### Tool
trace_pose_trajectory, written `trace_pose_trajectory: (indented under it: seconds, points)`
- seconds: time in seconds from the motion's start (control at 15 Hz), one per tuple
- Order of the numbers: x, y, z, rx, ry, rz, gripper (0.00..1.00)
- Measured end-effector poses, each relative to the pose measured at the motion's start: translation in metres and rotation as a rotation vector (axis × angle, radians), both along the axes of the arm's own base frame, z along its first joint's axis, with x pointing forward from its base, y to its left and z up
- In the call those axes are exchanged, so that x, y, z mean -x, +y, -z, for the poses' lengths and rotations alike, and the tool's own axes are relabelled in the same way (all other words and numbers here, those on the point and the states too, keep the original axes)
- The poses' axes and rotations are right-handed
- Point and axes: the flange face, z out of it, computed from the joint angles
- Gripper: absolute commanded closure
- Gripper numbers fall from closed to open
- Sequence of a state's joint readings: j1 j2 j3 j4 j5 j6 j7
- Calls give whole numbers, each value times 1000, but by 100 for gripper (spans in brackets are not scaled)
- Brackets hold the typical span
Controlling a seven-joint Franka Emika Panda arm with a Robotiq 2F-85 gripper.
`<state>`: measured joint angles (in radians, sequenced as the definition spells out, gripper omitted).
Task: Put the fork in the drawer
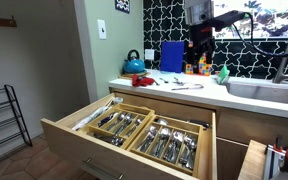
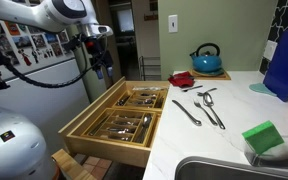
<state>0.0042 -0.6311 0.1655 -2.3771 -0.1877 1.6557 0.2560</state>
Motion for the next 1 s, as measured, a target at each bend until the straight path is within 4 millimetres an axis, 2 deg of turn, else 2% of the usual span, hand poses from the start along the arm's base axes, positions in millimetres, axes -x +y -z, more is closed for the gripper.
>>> trace_pose_trajectory:
  seconds: [0.47, 0.73, 1.0]
  points:
    - [-7, -135, 2, 99, -61, -347, 0]
    - [-3, -205, 9, 53, -180, -522, 0]
    - [12, -273, 23, -43, -278, -628, 0]
